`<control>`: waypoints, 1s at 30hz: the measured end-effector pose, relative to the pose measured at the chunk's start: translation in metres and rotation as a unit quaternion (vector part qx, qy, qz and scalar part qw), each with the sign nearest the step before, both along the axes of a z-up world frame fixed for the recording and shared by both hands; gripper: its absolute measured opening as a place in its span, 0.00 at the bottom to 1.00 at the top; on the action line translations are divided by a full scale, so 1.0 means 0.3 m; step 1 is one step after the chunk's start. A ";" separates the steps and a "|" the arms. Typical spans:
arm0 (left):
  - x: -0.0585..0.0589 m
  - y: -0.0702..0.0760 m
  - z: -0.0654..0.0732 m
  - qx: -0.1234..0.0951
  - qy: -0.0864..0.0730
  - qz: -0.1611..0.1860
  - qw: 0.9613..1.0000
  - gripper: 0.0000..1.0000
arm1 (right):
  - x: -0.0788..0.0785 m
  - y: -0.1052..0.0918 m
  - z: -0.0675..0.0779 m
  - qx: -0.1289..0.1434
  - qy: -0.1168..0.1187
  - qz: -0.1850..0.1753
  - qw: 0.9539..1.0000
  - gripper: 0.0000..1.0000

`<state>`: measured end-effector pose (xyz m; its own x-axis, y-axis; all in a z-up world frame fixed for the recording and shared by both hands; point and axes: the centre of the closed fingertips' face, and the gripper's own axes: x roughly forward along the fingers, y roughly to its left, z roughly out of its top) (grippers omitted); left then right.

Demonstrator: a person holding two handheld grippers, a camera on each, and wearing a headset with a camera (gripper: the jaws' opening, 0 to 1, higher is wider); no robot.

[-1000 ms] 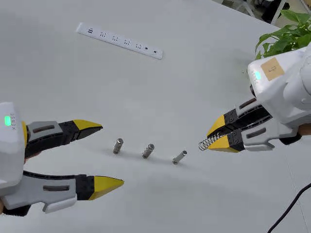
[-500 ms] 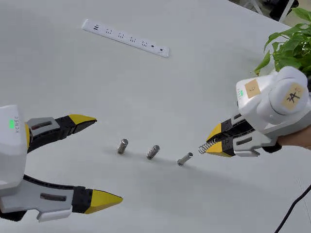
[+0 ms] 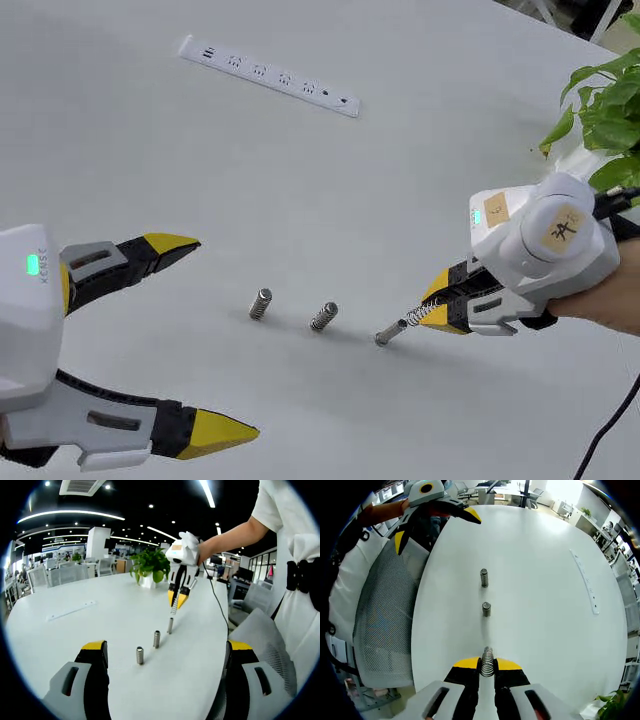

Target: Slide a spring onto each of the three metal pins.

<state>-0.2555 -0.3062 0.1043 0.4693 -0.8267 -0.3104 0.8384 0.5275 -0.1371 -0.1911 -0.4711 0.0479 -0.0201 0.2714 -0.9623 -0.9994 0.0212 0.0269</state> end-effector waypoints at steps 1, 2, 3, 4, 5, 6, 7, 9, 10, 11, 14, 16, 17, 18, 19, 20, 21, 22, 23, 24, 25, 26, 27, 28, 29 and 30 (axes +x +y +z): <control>0.002 0.000 0.000 0.000 -0.001 0.001 1.000 0.97 | -0.001 0.000 -0.002 0.000 0.001 0.001 1.000 0.07; 0.002 0.001 -0.001 -0.001 0.000 0.001 1.000 0.97 | -0.003 0.000 -0.003 0.000 0.003 0.001 1.000 0.07; 0.001 0.001 -0.003 -0.001 0.001 0.001 1.000 0.97 | -0.003 0.000 -0.004 -0.001 0.004 0.002 1.000 0.07; 0.002 0.001 -0.005 0.000 0.001 0.001 1.000 0.97 | -0.003 0.000 -0.008 -0.001 0.005 0.003 1.000 0.07; 0.002 0.001 -0.007 0.000 0.002 0.001 1.000 0.97 | -0.004 -0.001 -0.010 -0.002 0.005 0.003 1.000 0.07; 0.002 0.000 -0.008 0.000 0.003 0.001 1.000 0.97 | -0.005 -0.004 -0.013 -0.004 0.006 0.005 1.000 0.07; 0.001 0.000 -0.008 -0.001 0.003 0.001 1.000 0.97 | -0.004 -0.005 -0.015 -0.005 0.006 0.005 1.000 0.07; 0.001 -0.002 -0.008 -0.002 0.003 0.001 1.000 0.97 | -0.002 -0.006 -0.020 -0.005 0.007 0.006 1.000 0.07; 0.000 -0.003 -0.009 -0.002 0.004 0.001 1.000 0.97 | -0.001 -0.006 -0.021 -0.006 0.006 0.006 1.000 0.07; -0.001 -0.004 -0.010 -0.003 0.005 0.001 1.000 0.97 | 0.001 -0.006 -0.023 -0.006 0.006 0.005 1.000 0.07; -0.001 -0.007 -0.011 -0.004 0.006 0.000 1.000 0.97 | 0.002 -0.007 -0.027 -0.007 0.008 0.007 1.000 0.07; -0.001 -0.008 -0.012 -0.004 0.008 0.000 1.000 0.97 | 0.001 -0.008 -0.029 -0.008 0.008 0.008 1.000 0.07; -0.001 -0.008 -0.012 -0.005 0.008 0.000 1.000 0.97 | 0.001 -0.008 -0.029 -0.008 0.008 0.009 1.000 0.07; -0.001 -0.008 -0.012 -0.005 0.008 0.000 1.000 0.97 | 0.001 -0.007 -0.030 -0.008 0.008 0.009 1.000 0.07; -0.002 -0.009 -0.012 -0.005 0.008 0.000 1.000 0.97 | 0.001 -0.006 -0.031 -0.008 0.008 0.009 1.000 0.07; -0.002 -0.009 -0.013 -0.005 0.008 0.000 1.000 0.97 | 0.001 -0.005 -0.032 -0.008 0.008 0.009 1.000 0.07; -0.003 -0.010 -0.013 -0.005 0.009 -0.001 1.000 0.97 | 0.001 -0.004 -0.034 -0.008 0.008 0.009 1.000 0.07; -0.004 -0.011 -0.013 -0.006 0.009 -0.002 1.000 0.97 | 0.001 -0.003 -0.035 -0.008 0.008 0.010 1.000 0.07; -0.004 -0.012 -0.012 -0.006 0.009 -0.002 1.000 0.97 | 0.001 -0.003 -0.036 -0.008 0.009 0.010 1.000 0.07; -0.004 -0.012 -0.011 -0.007 0.008 -0.002 1.000 0.97 | 0.001 0.000 -0.036 -0.008 0.009 0.010 1.000 0.07; -0.005 -0.013 -0.011 -0.007 0.009 -0.002 1.000 0.97 | 0.001 0.000 -0.038 -0.008 0.009 0.010 1.000 0.07; -0.005 -0.013 -0.011 -0.008 0.009 -0.003 1.000 0.97 | 0.001 0.001 -0.039 -0.008 0.009 0.009 1.000 0.07; -0.006 -0.014 -0.011 -0.008 0.009 -0.003 1.000 0.97 | 0.000 0.001 -0.042 -0.009 0.011 0.009 1.000 0.07; -0.007 -0.015 -0.011 -0.008 0.009 -0.004 1.000 0.97 | -0.001 0.001 -0.044 -0.009 0.011 0.010 1.000 0.07; -0.008 -0.016 -0.011 -0.009 0.010 -0.004 1.000 0.97 | -0.002 0.002 -0.045 -0.010 0.011 0.011 1.000 0.07; -0.009 -0.017 -0.011 -0.010 0.011 -0.005 1.000 0.97 | -0.002 0.002 -0.046 -0.010 0.011 0.011 1.000 0.07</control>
